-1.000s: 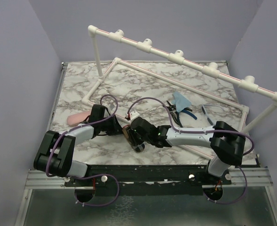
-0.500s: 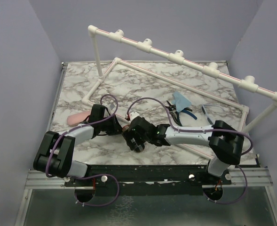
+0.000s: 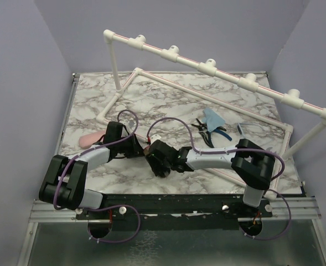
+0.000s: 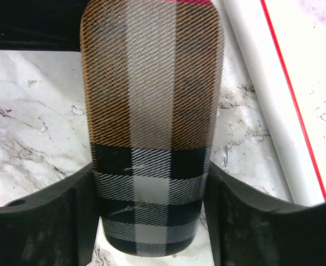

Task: Organize the sunglasses
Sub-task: Close the sunglasses case at the center of the board.

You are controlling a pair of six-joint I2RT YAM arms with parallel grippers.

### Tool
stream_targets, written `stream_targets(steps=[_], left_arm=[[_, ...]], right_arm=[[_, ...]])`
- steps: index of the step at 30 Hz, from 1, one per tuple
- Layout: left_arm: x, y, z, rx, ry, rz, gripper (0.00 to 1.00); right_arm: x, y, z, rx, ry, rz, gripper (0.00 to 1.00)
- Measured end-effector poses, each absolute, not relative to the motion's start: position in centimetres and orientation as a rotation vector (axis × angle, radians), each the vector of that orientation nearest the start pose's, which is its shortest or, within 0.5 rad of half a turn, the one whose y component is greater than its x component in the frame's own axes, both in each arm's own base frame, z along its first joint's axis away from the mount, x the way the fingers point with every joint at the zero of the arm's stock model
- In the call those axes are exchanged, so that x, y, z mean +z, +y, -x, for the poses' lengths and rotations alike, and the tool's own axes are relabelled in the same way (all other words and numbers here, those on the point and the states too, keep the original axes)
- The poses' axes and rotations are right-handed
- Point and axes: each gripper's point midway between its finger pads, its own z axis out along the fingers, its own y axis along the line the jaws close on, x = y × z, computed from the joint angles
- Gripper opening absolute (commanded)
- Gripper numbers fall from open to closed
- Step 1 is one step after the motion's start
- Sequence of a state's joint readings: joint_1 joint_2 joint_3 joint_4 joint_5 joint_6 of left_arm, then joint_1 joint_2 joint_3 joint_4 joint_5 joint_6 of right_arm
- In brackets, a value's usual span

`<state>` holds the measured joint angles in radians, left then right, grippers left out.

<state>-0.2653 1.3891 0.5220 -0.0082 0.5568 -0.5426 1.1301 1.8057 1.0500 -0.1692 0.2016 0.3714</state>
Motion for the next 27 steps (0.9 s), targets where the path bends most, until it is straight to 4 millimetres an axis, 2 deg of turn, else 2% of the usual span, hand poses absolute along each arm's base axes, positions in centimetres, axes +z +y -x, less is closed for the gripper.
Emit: stream_targets(steps=[2, 7, 13, 15, 20, 24, 27], left_arm=[[4.2, -18.2, -24.8, -1.026, 2.532, 0.087, 0.14], [4.6, -18.0, -25.0, -1.038, 2.528, 0.092, 0.19], [6.2, -16.2, -26.9, -1.05, 2.474, 0.162, 0.21], [6.8, -15.5, -27.5, -1.044, 2.447, 0.18, 0.22], [7.9, -14.8, -28.2, -1.037, 2.41, 0.188, 0.27], [8.1, -14.8, -28.1, -1.042, 2.404, 0.177, 0.27], [8.1, -14.8, -28.0, -1.041, 2.407, 0.174, 0.27]], right_arm=[[2.4, 37.0, -20.1, 0.37, 2.362, 0.82, 0.45], [2.5, 36.8, -20.3, 0.355, 2.355, 0.808, 0.42], [2.0, 34.4, -20.0, 0.304, 2.374, 0.801, 0.41], [2.0, 33.6, -19.8, 0.294, 2.375, 0.813, 0.47], [1.9, 33.5, -19.4, 0.301, 2.358, 0.896, 0.97], [2.3, 33.8, -19.2, 0.302, 2.344, 0.99, 1.0], [3.6, 34.6, -19.6, 0.309, 2.314, 1.022, 1.0]])
